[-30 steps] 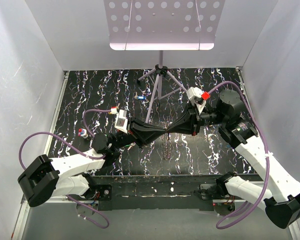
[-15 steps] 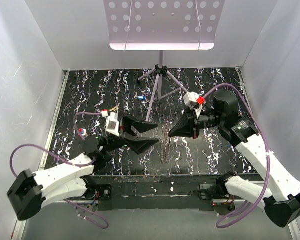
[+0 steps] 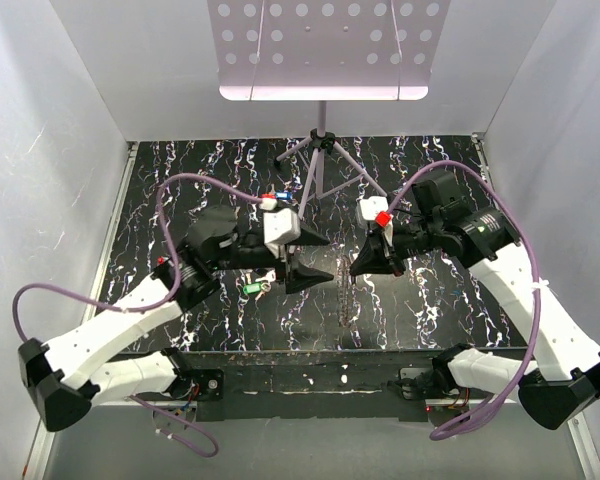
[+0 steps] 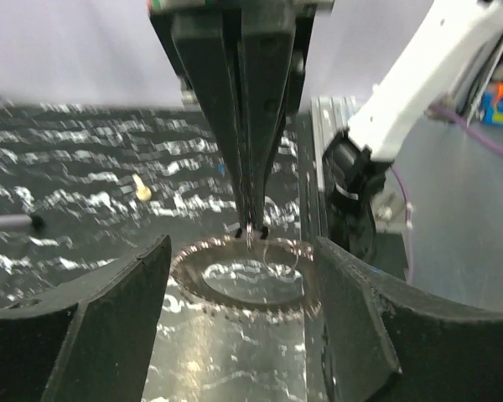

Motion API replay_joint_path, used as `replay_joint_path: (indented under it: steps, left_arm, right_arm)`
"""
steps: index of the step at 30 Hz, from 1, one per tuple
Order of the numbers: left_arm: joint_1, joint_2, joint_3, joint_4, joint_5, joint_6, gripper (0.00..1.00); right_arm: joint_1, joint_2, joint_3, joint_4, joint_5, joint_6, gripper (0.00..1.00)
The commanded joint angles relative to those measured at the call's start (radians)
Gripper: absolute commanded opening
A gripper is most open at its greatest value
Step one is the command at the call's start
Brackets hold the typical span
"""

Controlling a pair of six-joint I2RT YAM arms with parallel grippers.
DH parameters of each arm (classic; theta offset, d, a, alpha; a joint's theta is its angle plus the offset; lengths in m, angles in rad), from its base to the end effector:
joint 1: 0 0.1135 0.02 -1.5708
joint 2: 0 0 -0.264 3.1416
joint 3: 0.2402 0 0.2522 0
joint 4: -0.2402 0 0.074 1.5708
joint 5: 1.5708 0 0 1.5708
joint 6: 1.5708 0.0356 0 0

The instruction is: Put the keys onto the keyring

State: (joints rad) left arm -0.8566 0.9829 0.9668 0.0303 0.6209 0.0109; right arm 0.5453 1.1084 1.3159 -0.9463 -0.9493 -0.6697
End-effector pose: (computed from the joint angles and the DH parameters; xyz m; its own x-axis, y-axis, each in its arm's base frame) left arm 0.1300 -0.1816 0.3907 0.0202 -0.0097 -0.9997 0.9955 0.0933 0.0192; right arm 0.1556 0.1283 0.3952 0.0551 -0.3893 -0.9194 -0.9970 -0.0709 -0.0297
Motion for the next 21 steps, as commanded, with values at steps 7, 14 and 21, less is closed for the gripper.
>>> replay_joint_path:
  steps: [7,14,21]
  left_arm:
    - [-0.002,0.177,0.128,-0.168,0.161,0.107,0.57]
    - [-0.033,0.244,0.158,-0.147,0.161,0.087,0.49]
    - [-0.056,0.273,0.154,-0.119,0.161,0.072,0.41]
  right_arm:
    - [0.001,0.019,0.083,-0.143,0.093,-0.111,0.01]
    - [0.001,0.019,0.080,-0.131,0.087,-0.085,0.01]
    - [0.001,0.022,0.083,-0.123,0.081,-0.067,0.01]
